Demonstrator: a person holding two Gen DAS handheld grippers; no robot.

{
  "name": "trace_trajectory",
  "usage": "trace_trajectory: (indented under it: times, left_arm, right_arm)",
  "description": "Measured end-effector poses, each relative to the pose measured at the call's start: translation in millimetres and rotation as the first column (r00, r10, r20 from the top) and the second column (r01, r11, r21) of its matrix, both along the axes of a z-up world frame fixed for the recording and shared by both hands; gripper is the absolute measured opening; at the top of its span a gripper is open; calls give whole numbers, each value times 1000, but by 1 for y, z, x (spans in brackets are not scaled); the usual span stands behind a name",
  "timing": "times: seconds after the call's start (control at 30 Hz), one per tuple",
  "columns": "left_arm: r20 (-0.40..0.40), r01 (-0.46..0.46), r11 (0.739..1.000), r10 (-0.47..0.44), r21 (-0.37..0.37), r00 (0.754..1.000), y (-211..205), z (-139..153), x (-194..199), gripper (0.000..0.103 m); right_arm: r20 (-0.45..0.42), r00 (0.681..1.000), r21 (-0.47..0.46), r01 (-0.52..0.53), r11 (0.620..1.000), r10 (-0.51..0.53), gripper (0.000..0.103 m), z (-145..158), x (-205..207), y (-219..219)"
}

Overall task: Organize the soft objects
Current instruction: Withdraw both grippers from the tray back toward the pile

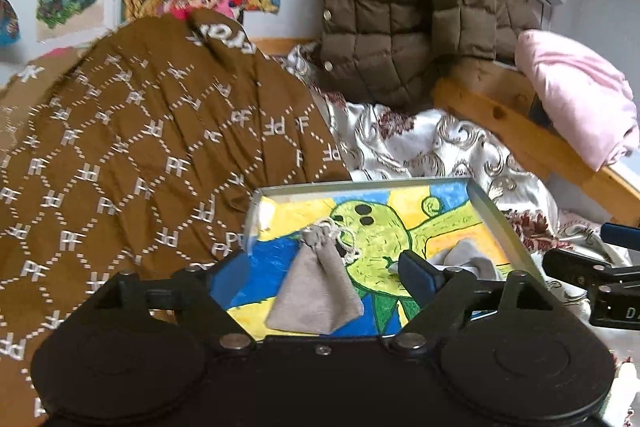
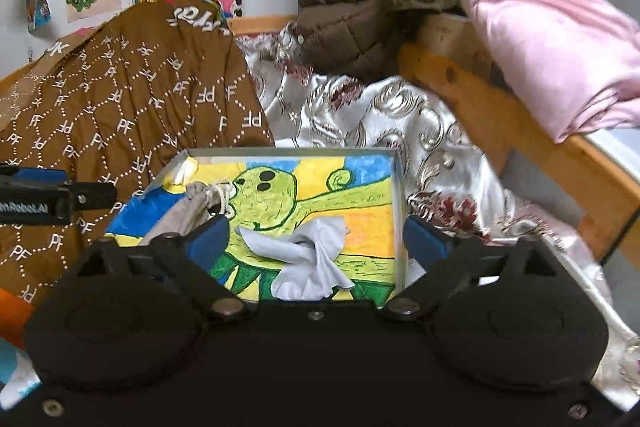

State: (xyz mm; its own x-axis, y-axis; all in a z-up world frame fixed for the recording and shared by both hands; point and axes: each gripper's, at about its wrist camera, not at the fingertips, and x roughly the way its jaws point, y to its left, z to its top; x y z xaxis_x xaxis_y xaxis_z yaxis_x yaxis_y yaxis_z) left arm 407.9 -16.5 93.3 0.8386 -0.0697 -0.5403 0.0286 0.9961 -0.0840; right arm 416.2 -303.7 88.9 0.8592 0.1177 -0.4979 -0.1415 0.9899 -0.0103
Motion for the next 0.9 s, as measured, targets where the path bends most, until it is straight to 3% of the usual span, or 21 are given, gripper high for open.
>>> trace_trajectory:
  times: [0.1, 0.53, 0.9]
  left_arm:
    - [26, 5, 1000, -5, 16, 1000, 2, 16, -21, 87]
    - [118, 30, 999, -35, 41, 992, -3, 56, -146, 99]
    - [168, 95, 993, -105, 63, 980, -10, 39, -235, 102]
  right_arm:
    - [26, 1000, -3, -6, 1000, 6, 102, 19, -23, -1]
    - [125, 991, 16, -42, 999, 40, 102, 97, -152, -3]
    - [142, 988, 15, -57, 998, 55, 102, 94, -262, -7]
